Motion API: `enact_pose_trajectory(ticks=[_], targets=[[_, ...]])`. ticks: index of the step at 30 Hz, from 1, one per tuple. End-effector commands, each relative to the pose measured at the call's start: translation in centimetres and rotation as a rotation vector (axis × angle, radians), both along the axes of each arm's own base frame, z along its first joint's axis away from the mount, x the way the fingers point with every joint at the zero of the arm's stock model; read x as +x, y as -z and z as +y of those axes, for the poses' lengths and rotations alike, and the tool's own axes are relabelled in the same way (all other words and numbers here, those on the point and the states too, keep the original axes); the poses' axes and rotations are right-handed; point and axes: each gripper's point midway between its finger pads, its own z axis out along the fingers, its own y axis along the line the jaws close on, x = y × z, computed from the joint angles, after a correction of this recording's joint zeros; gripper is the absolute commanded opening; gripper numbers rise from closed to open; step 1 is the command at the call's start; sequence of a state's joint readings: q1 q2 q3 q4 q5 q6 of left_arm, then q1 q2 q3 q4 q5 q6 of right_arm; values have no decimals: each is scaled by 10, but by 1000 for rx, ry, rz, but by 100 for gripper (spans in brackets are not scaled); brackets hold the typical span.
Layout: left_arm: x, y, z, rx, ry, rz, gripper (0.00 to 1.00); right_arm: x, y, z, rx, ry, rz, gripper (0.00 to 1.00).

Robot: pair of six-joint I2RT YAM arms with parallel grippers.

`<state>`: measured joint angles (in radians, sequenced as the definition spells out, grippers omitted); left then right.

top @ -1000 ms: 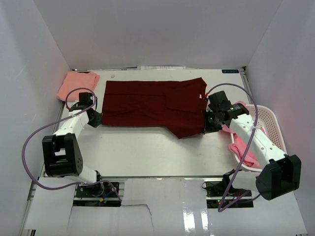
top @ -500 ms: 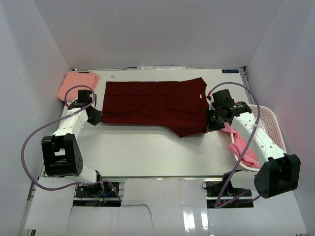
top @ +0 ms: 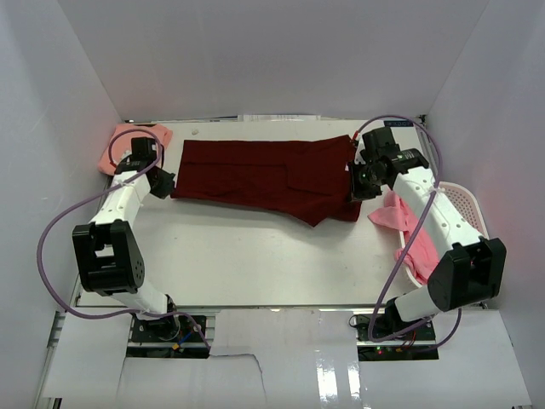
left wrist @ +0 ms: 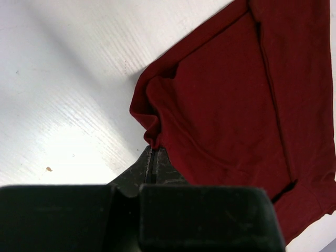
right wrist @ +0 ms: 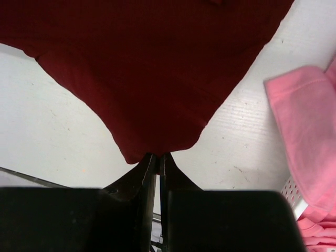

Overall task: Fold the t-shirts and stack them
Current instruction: Fold the other side of the tshirt into a rectangle

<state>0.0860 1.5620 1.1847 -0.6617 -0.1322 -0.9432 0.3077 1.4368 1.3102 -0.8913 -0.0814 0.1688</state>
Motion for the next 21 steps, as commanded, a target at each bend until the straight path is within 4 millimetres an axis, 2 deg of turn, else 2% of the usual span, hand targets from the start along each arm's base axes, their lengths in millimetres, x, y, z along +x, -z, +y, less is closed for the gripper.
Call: enact_pose_trajectory(ticks=[1, 5, 7, 8, 10, 11, 13, 14, 16, 21], targets=[[16, -16, 7, 21, -15, -34, 0, 25, -26, 4, 11, -12, -80, 8], [24, -16, 7, 17, -10, -35, 0, 42, -37, 11, 25, -19, -103, 8], [27, -16, 7, 13, -10, -36, 0, 49, -36, 14, 27, -21, -98, 8], [29, -16, 5, 17, -4, -37, 0, 55, -43, 16, 36, -23, -116, 8], [31, -16, 6, 35, -4, -33, 0, 62, -38, 19, 33, -30, -98, 8], [33, -16, 5, 39, -3, -33, 0, 67, -45, 22, 39, -34, -115, 8], [34, -15, 7, 46, -12, -33, 0, 74, -40, 24, 35, -38, -102, 8], [35, -15, 7, 45, -14, -33, 0, 79, -45, 25, 40, -38, -117, 8], [39, -13, 8, 46, -17, -29, 0, 86, -41, 28, 38, -40, -110, 8], [50, -13, 10, 53, -18, -32, 0, 108, -47, 33, 38, -36, -132, 8]])
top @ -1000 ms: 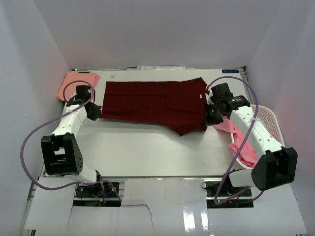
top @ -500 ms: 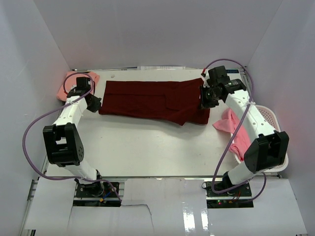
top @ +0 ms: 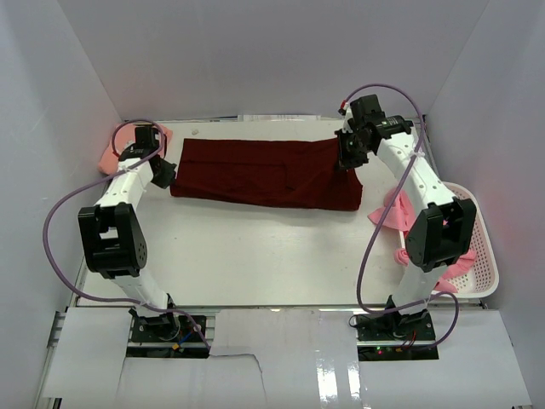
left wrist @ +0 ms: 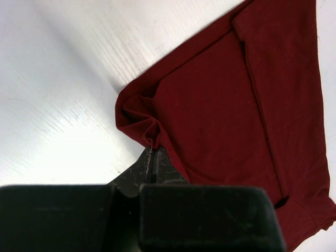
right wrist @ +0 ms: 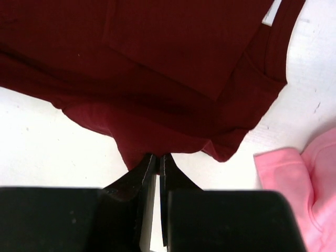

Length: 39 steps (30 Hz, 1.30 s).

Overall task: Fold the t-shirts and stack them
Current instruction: Fold the other side of the tshirt into a rectangle

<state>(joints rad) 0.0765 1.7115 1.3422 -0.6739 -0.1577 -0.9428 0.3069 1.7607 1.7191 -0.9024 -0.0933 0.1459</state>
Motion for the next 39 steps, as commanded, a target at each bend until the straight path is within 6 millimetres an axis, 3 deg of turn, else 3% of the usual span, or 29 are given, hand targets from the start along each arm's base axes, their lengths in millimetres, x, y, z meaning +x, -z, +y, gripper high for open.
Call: enact_pose_trajectory(ticks=[1, 5, 6, 8, 9, 21, 33, 39], targets=[[13, -14, 7, 33, -14, -38, 0, 18, -21, 2, 10, -7, -61, 8], [22, -14, 8, 41, -13, -39, 0, 37, -23, 8, 14, -4, -76, 8], [26, -16, 9, 42, -13, -46, 0, 44, -31, 9, 18, -2, -100, 8], [29, -11, 8, 38, -10, -34, 0, 53, -24, 9, 4, 5, -87, 8], [30, -9, 8, 36, -9, -31, 0, 60, -32, 10, 10, 9, -111, 8], [53, 4, 8, 33, -2, -17, 0, 107, -19, 6, 35, 43, -139, 8], [84, -8, 6, 51, 21, -60, 0, 129, 2, 6, 32, 56, -159, 8], [93, -4, 5, 54, 32, -57, 0, 136, 8, 8, 48, 50, -161, 8]])
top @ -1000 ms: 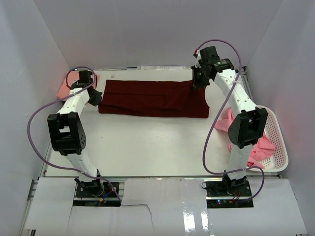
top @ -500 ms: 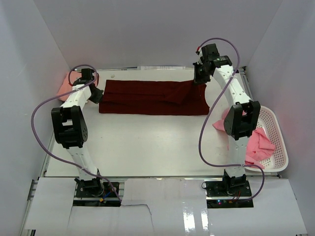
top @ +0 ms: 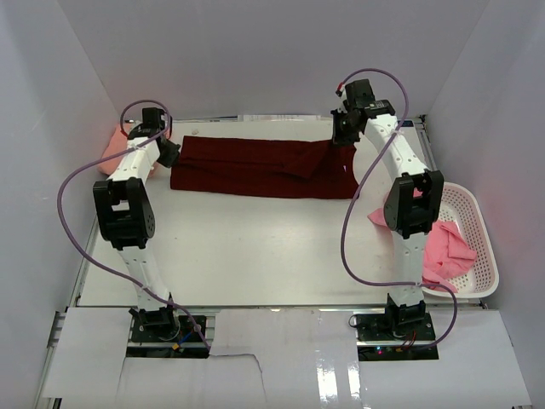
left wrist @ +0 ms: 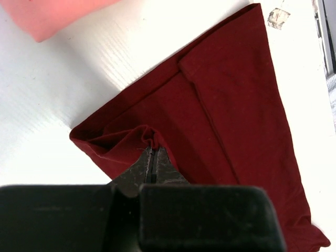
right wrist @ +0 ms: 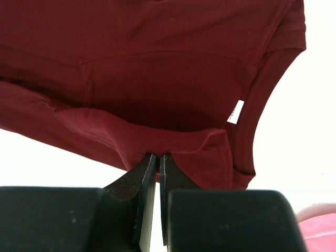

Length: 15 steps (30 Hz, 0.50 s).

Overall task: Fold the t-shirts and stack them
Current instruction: Fold the other side of the tshirt into a rectangle

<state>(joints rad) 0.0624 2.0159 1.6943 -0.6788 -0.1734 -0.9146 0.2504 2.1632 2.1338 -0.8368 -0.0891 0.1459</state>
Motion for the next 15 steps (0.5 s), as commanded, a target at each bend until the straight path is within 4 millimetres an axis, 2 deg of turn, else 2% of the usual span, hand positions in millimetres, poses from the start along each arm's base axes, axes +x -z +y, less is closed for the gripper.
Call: enact_pose_trajectory(ticks=[1, 15], targets=[[8, -11, 3, 22, 3, -23, 0, 17, -19, 2, 27, -9, -84, 8], [22, -7, 6, 32, -5, -25, 0, 35, -11, 4, 59, -3, -108, 8]])
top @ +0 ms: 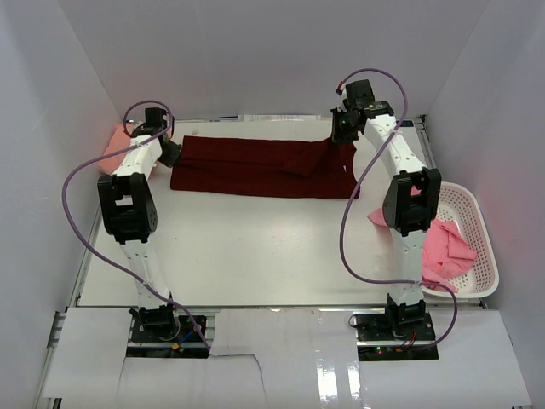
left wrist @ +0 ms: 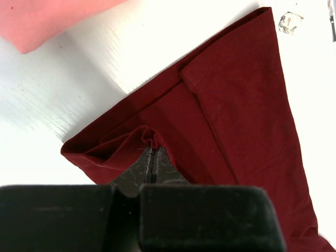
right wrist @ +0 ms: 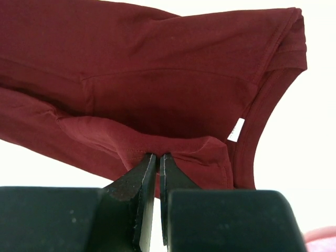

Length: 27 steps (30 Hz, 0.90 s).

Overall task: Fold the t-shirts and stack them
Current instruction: Fold the other side of the tshirt into a rectangle

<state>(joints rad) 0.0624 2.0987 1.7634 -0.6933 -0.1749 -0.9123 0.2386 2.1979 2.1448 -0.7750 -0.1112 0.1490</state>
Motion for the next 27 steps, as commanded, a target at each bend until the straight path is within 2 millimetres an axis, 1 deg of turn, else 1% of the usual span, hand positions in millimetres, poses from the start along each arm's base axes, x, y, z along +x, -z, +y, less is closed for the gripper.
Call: enact_pose_trajectory(ticks=[1, 6, 7, 13, 18, 22, 23, 27], targets=[[10, -24, 4, 32, -5, -54, 0, 19, -16, 2, 33, -3, -77, 8], [14, -20, 4, 24, -11, -51, 0, 23, -6, 0, 34, -3, -79, 8], [14, -15, 5, 22, -21, -43, 0, 28, -5, -3, 34, 7, -92, 8], [17, -15, 4, 21, -16, -45, 0, 36, -6, -8, 42, 19, -113, 8], [18, -14, 5, 26, -18, -41, 0, 42, -10, -6, 71, 10, -134, 8], [19, -11, 5, 21, -27, -41, 0, 46, -5, -7, 70, 13, -144, 8], [20, -6, 5, 18, -29, -32, 0, 47, -2, -8, 71, 13, -144, 8], [23, 1, 3, 6, -29, -25, 0, 57, 5, -10, 82, 18, -156, 8]])
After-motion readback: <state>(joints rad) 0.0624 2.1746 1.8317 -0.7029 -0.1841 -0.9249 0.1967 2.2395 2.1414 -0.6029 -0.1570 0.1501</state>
